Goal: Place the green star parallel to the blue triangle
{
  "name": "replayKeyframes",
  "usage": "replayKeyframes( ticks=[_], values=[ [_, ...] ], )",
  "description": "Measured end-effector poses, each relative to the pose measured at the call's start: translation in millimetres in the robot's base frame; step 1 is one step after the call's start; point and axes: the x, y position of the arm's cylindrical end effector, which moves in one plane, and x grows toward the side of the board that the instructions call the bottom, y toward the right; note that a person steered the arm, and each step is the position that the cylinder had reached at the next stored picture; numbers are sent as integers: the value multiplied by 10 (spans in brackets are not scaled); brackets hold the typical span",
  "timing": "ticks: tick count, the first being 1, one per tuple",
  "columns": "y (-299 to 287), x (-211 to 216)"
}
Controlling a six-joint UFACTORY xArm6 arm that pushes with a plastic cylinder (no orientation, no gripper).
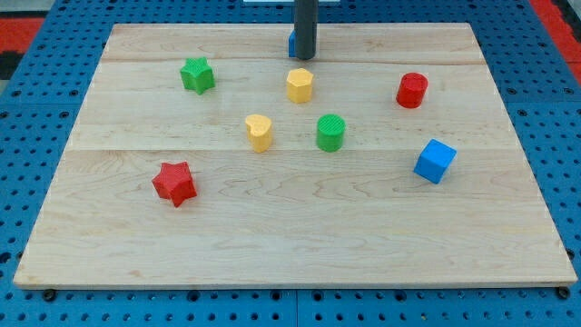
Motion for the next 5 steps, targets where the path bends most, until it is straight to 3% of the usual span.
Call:
replayKeyframes(
  ticks=[3, 5],
  values=[
    [-967, 717],
    [-1532, 798]
  ],
)
